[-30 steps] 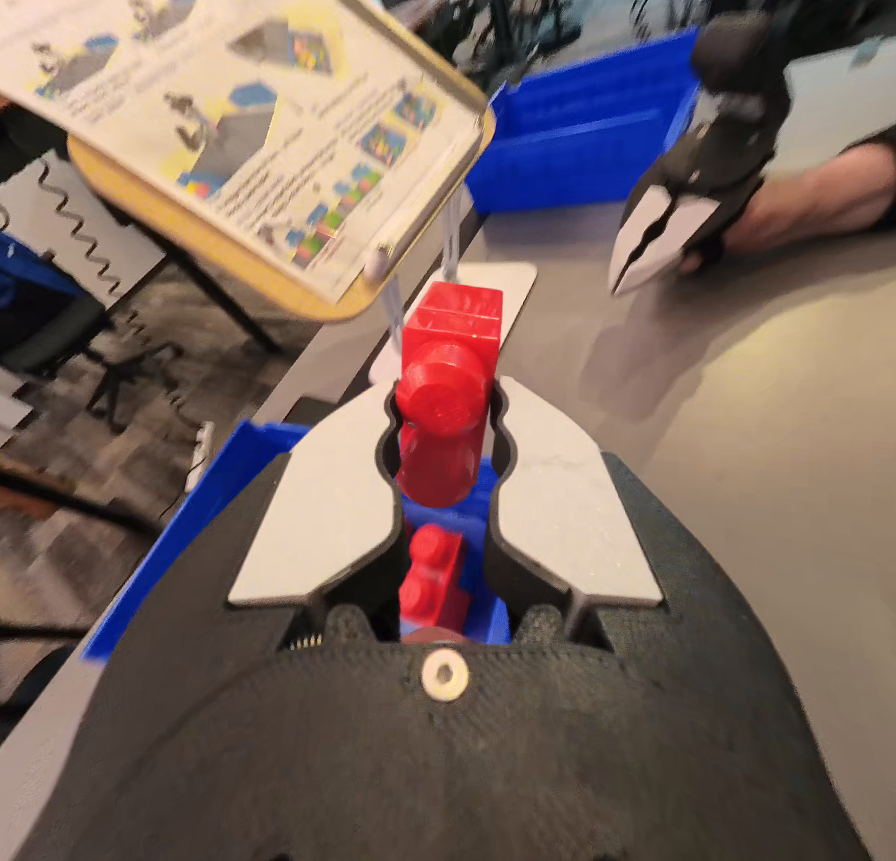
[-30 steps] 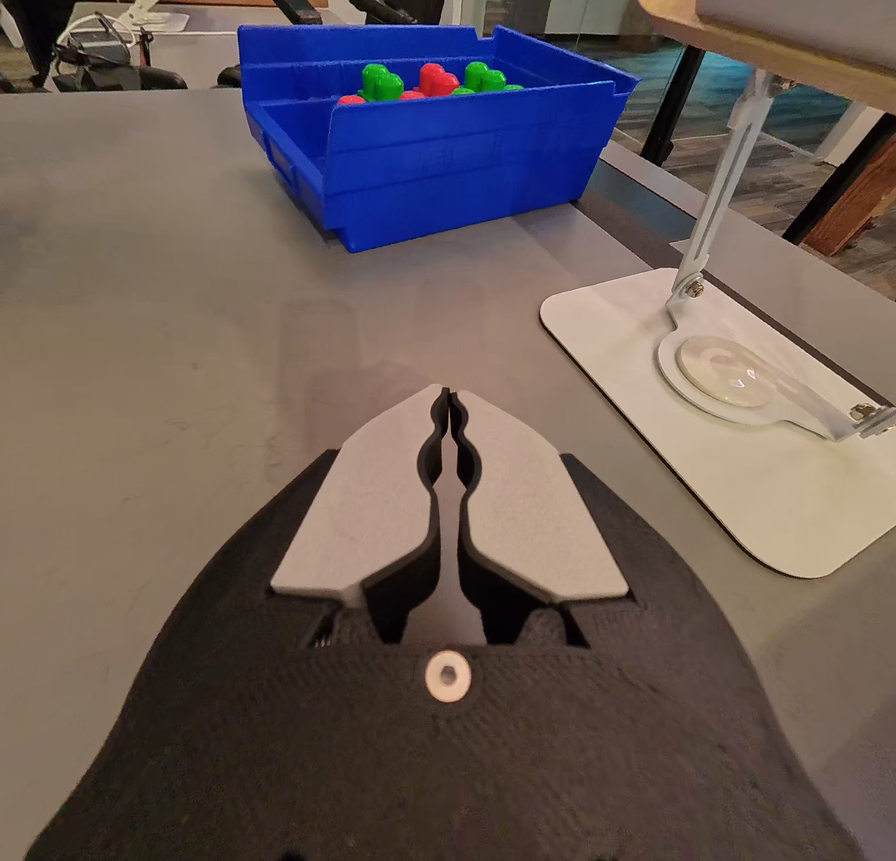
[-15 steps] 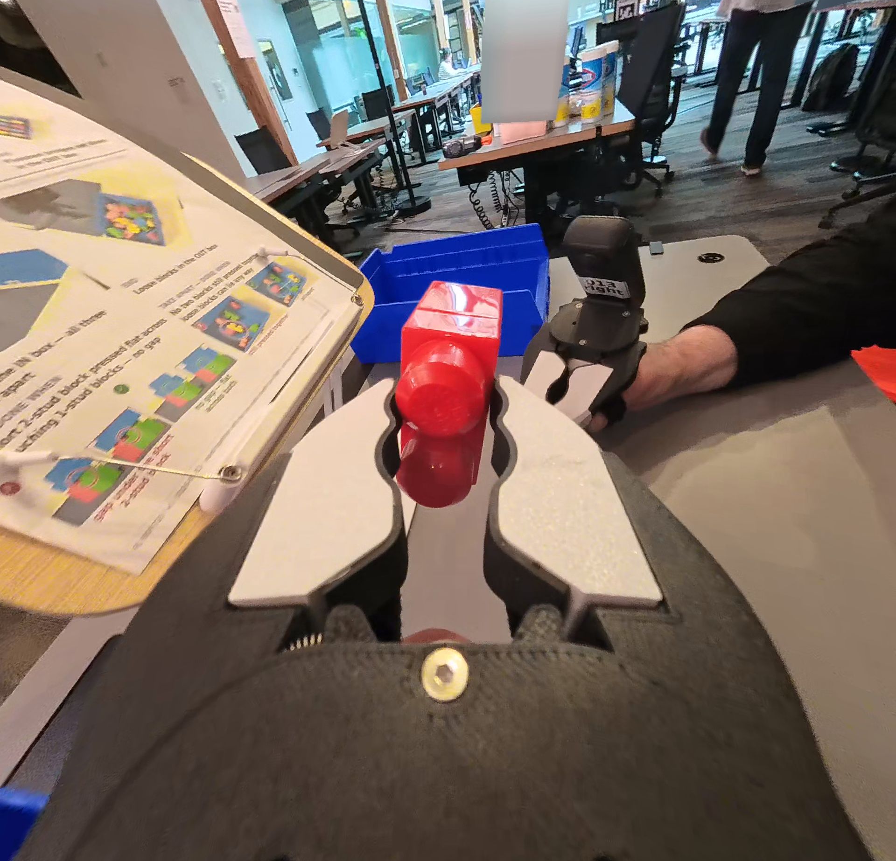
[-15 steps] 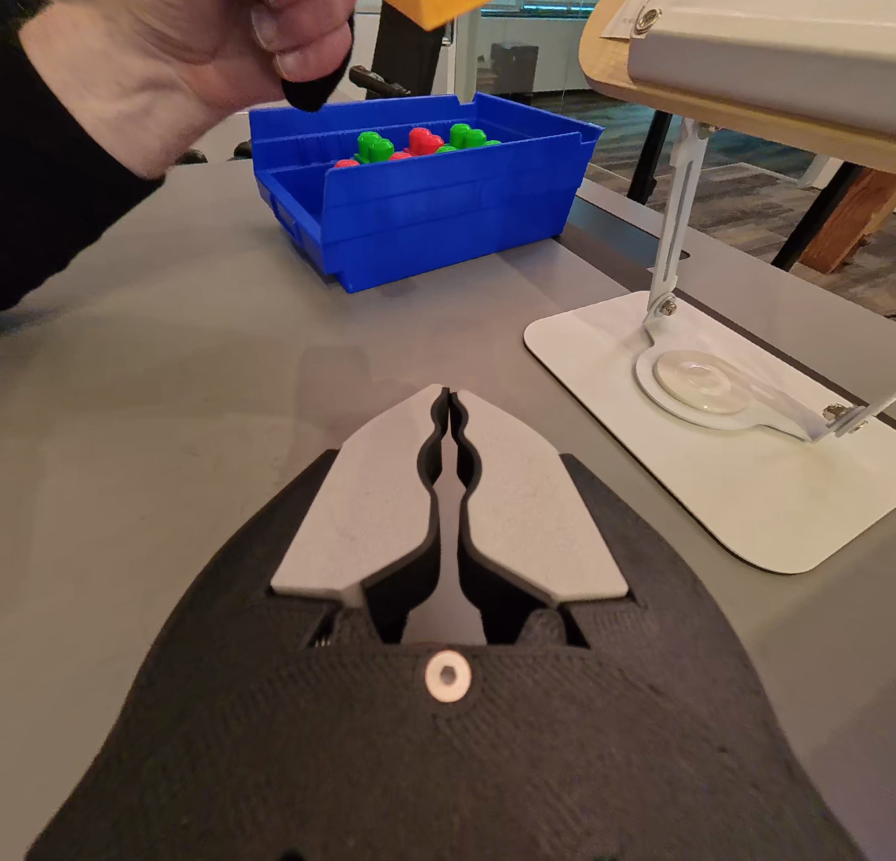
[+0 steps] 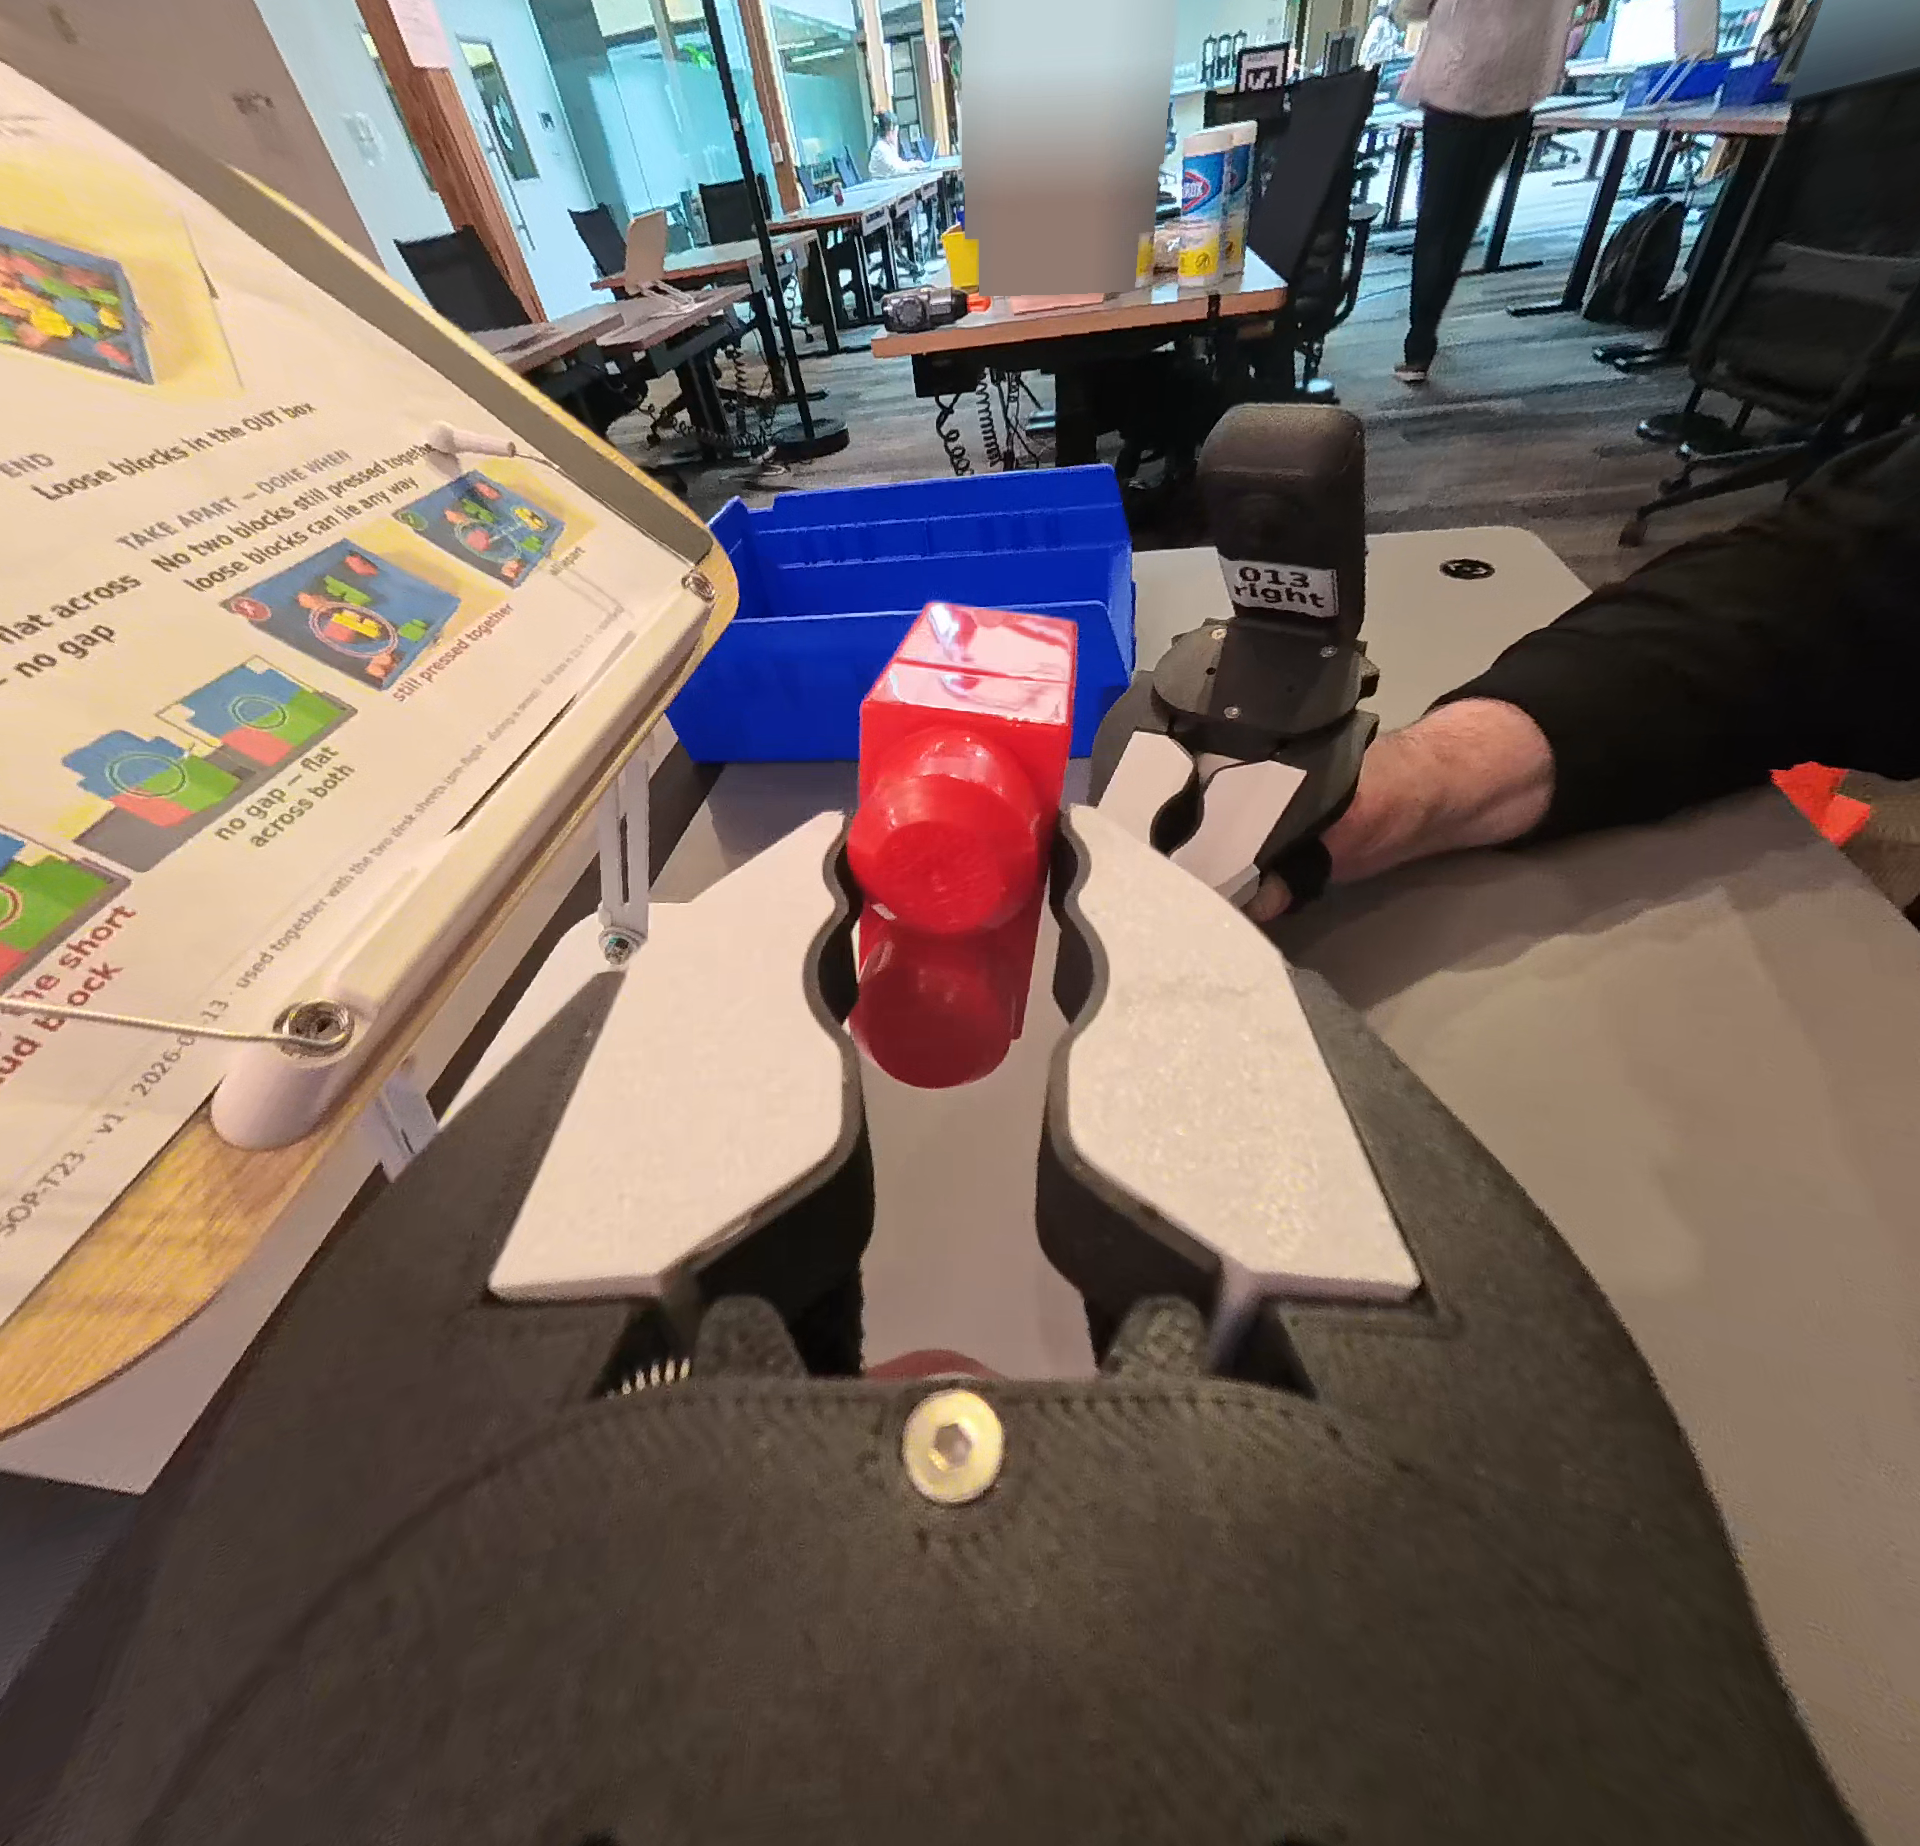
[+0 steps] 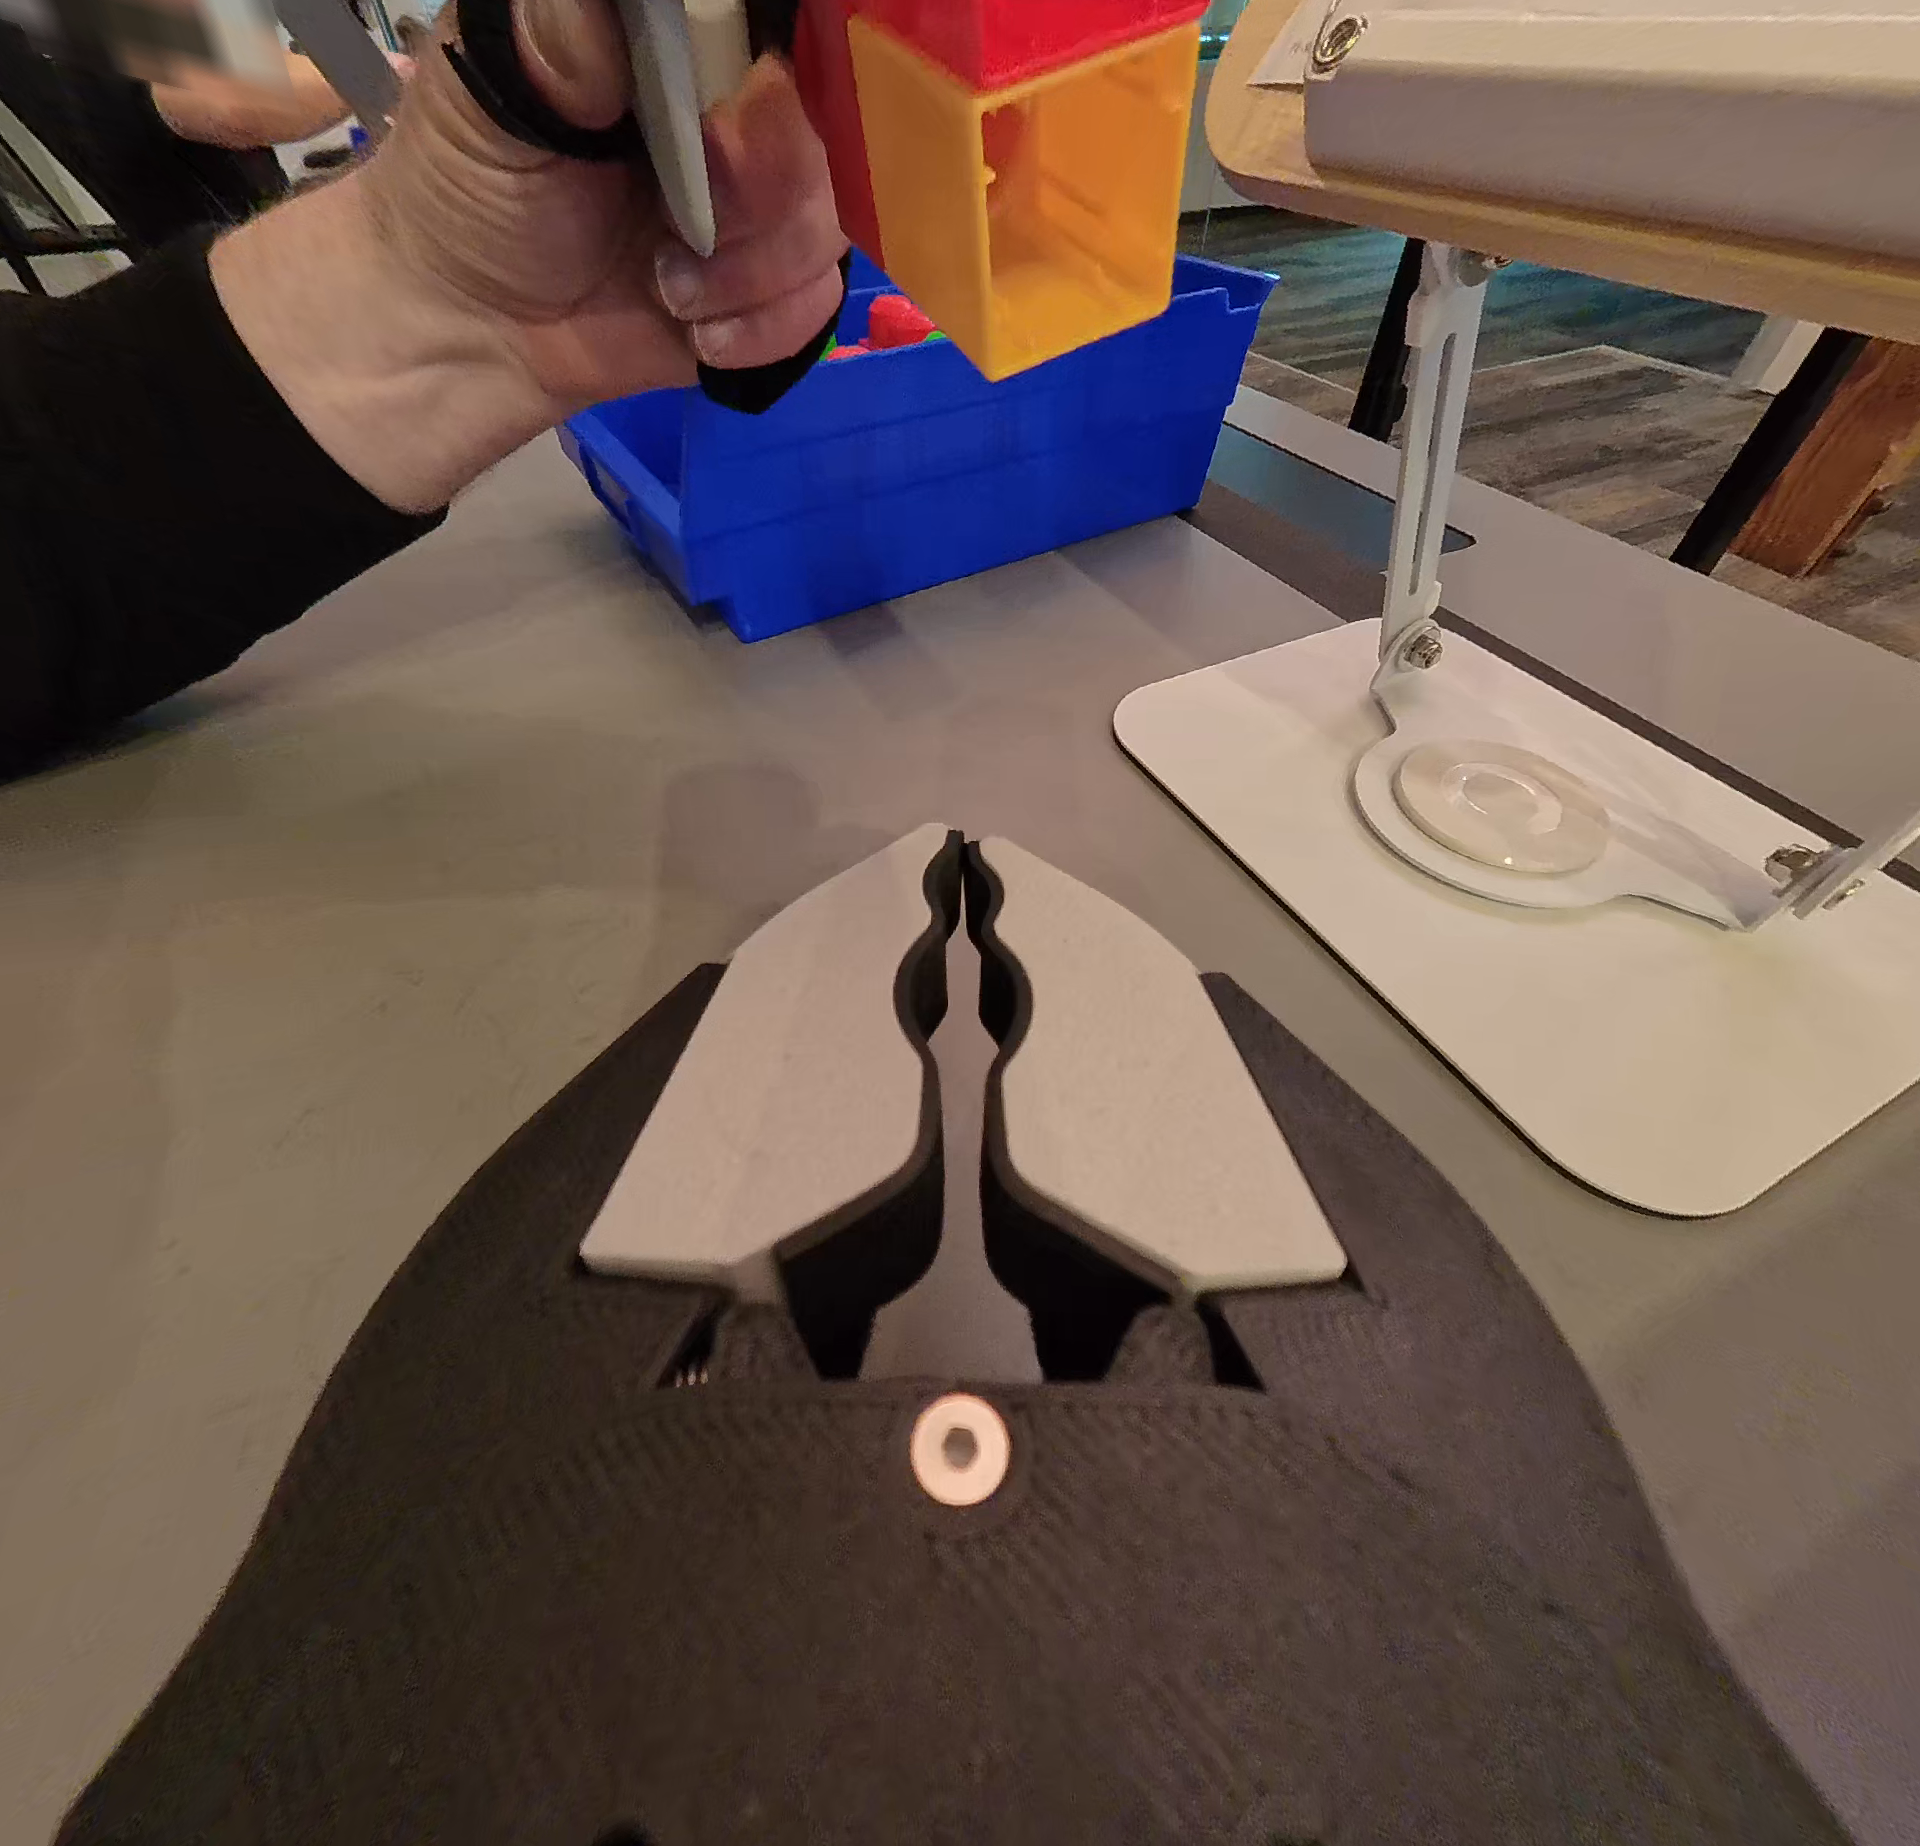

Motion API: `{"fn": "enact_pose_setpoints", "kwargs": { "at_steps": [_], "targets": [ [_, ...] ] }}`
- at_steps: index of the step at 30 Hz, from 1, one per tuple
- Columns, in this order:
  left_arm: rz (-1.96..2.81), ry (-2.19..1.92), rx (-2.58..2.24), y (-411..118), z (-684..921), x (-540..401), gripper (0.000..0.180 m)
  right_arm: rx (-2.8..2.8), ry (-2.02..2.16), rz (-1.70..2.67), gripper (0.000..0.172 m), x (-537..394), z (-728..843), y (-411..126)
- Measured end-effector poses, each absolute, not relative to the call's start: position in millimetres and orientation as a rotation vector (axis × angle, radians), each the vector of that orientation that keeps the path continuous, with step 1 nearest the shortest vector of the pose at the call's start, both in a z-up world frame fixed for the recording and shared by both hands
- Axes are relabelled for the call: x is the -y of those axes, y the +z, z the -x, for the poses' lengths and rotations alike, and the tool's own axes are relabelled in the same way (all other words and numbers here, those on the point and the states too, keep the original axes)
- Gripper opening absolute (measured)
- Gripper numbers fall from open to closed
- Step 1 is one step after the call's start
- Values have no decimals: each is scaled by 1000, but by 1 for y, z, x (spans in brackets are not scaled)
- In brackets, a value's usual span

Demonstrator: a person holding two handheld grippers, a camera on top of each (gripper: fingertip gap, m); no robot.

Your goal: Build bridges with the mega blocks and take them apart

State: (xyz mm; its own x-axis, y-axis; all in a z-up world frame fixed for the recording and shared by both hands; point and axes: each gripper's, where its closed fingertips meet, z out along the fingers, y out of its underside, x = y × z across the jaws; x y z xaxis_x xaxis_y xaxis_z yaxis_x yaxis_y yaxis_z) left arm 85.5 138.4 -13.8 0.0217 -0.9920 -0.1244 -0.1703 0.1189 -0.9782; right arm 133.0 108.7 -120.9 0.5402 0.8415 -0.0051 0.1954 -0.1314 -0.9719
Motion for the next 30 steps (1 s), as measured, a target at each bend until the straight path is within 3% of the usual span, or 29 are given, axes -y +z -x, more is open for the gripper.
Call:
{"fn": "enact_pose_setpoints", "kwargs": {
  "at_steps": [6, 16, 25, 30],
  "targets": [
    [1252, -1053, -1347, -11, -87, -137, 34, 869, 725, 1623, 1, -109, -135, -117],
    [1281, -1275, -1278, -1, -93, -130, 33, 847, 628, 1506, 19, -110, -144, -86],
    [1365, -1723, -1141, 6, -99, -121, 34, 1067, 157, 1168, 20, -94, -152, -19],
    [1384, -1873, -1118, 7, -105, -112, 34, 1246, -17, 997, 8, -81, -146, 8]
  ]
}}
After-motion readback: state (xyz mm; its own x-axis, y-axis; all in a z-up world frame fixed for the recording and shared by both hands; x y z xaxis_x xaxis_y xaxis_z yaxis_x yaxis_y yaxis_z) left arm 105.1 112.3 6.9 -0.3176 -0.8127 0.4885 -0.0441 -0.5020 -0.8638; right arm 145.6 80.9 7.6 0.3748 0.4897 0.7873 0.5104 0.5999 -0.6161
